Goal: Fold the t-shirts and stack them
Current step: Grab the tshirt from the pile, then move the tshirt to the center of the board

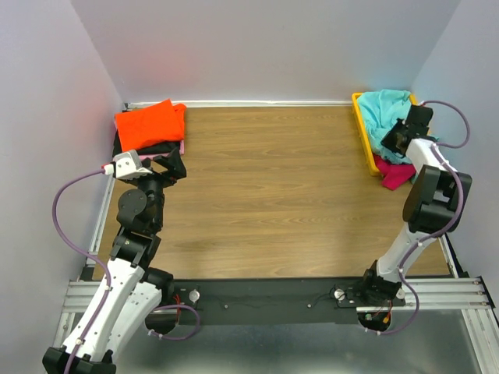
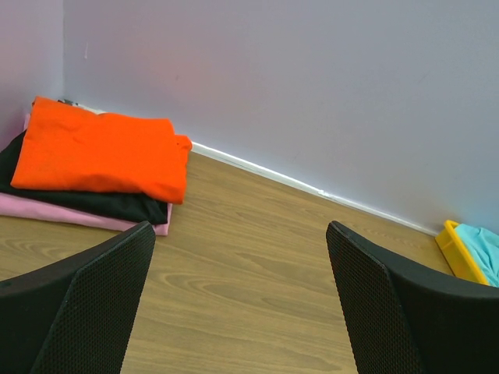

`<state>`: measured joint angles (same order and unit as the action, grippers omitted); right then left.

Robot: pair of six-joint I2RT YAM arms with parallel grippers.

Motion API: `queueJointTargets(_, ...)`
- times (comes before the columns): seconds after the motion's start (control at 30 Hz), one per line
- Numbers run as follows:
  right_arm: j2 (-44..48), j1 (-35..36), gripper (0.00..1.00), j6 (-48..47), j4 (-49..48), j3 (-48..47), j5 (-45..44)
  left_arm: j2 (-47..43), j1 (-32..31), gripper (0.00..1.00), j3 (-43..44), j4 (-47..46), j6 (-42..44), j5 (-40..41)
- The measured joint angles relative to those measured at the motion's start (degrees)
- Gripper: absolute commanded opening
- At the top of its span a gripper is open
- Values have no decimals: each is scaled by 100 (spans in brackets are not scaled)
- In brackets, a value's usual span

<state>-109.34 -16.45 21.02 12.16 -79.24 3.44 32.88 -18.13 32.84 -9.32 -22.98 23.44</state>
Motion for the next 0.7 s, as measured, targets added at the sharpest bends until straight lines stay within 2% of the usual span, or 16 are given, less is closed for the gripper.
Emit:
queueJointTargets(0.17, 1078, 0, 1, 42, 129, -127, 107, -2, 0, 98, 0, 2, 0, 2)
queueJointTargets(0.33, 2306, 234, 1, 94, 90, -706, 474, -20, 0, 98, 0, 0, 0, 2)
queueJointTargets(0.5, 2874, 1384, 1, 98, 24, -1537, 1115, -20, 0, 98, 0, 0, 0, 2)
queueJointTargets(0.7, 2782, 2741, 0, 92, 31, -2367, 2028, -22, 0, 99, 0, 0, 0, 7)
